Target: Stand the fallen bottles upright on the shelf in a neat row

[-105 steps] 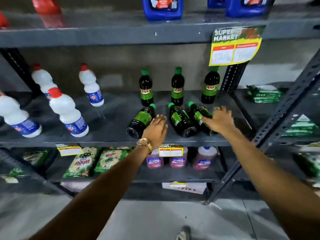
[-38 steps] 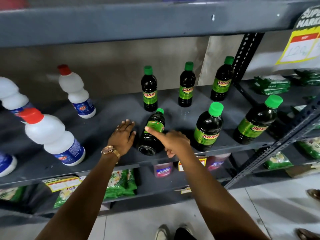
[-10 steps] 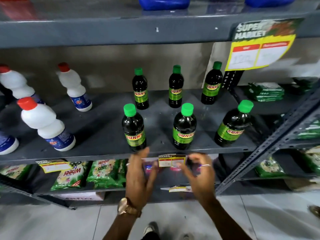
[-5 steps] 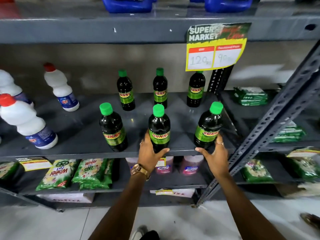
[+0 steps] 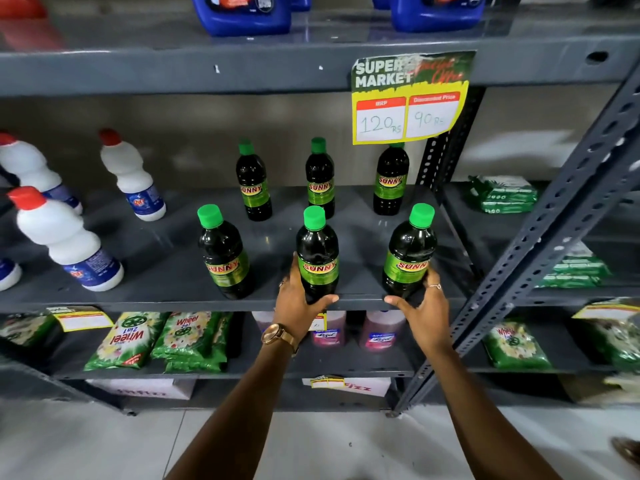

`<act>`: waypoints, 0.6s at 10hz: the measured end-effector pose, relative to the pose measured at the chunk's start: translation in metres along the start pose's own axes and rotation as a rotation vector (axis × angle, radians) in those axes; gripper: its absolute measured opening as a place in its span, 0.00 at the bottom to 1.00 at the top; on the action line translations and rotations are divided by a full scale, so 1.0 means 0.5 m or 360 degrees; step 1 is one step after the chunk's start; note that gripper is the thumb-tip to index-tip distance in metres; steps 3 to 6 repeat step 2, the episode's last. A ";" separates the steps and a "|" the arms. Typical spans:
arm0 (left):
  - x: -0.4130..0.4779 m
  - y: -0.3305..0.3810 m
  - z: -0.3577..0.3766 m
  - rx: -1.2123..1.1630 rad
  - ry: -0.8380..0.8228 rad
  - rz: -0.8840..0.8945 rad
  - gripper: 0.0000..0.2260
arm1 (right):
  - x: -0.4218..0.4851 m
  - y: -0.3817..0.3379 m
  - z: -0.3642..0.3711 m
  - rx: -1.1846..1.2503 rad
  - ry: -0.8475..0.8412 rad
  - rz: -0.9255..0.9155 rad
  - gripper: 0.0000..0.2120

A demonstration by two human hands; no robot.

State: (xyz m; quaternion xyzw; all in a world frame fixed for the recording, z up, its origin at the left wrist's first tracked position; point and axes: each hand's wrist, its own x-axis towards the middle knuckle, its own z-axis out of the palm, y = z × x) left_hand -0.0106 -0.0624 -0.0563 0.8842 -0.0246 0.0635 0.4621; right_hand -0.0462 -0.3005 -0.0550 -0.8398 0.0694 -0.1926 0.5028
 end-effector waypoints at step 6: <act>-0.024 0.021 -0.034 -0.0205 -0.0103 0.0054 0.57 | -0.059 -0.046 -0.043 0.0384 0.0458 -0.0264 0.38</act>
